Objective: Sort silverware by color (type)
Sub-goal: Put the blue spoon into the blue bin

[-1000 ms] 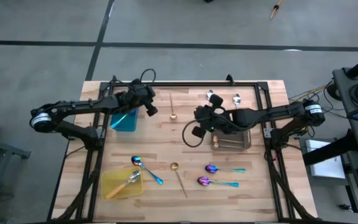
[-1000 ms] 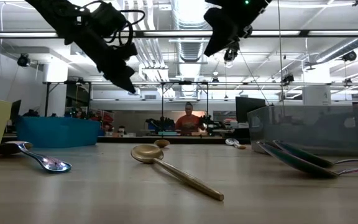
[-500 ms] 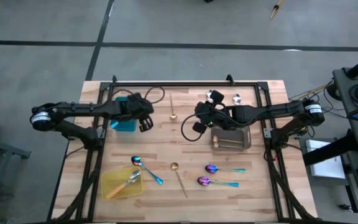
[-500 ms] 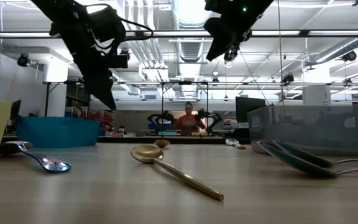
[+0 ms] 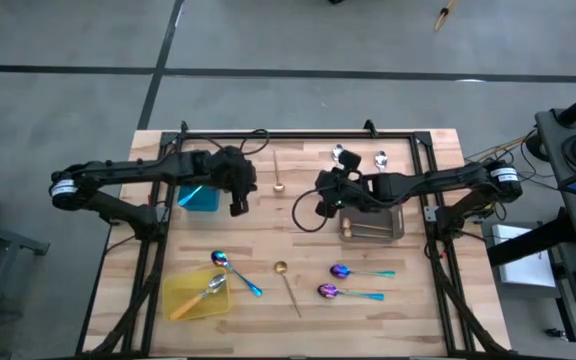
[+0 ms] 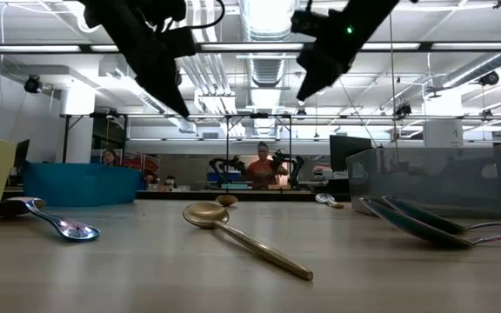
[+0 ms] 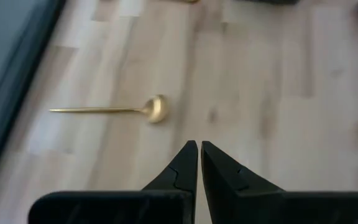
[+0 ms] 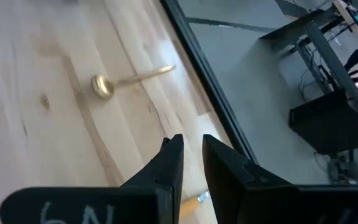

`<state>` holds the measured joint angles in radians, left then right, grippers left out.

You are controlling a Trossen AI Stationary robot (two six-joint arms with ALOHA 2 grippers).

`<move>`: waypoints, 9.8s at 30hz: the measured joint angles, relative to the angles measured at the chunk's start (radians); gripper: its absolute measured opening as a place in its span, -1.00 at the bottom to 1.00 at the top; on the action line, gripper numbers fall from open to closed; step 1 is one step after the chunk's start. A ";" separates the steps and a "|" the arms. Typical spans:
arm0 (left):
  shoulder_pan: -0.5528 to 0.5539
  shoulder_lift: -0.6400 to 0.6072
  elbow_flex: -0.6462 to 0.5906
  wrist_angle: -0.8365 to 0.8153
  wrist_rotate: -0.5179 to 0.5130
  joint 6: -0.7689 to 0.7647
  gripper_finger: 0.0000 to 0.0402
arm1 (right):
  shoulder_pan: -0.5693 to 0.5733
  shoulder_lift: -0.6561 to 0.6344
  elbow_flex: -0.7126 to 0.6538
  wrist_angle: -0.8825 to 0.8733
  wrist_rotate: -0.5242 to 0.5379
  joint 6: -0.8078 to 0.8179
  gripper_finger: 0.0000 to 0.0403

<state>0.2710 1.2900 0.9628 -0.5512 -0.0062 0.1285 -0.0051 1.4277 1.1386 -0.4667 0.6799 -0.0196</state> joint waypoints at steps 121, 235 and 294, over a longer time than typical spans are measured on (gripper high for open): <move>-0.440 0.053 0.007 0.401 0.013 -0.260 -0.98 | 0.524 -0.081 -0.285 -0.058 -0.521 0.528 -0.78; -0.440 0.053 0.005 0.404 0.013 -0.226 -0.98 | 0.498 0.250 -0.202 -0.186 -0.527 0.594 -0.23; -0.439 0.053 -0.023 0.493 -0.304 -0.165 -0.41 | 0.250 0.050 -0.213 0.954 -0.128 -0.023 -0.94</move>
<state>-0.1684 1.3430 0.9402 -0.0584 -0.3106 -0.0370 0.2452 1.4773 0.9260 0.4874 0.5522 -0.0422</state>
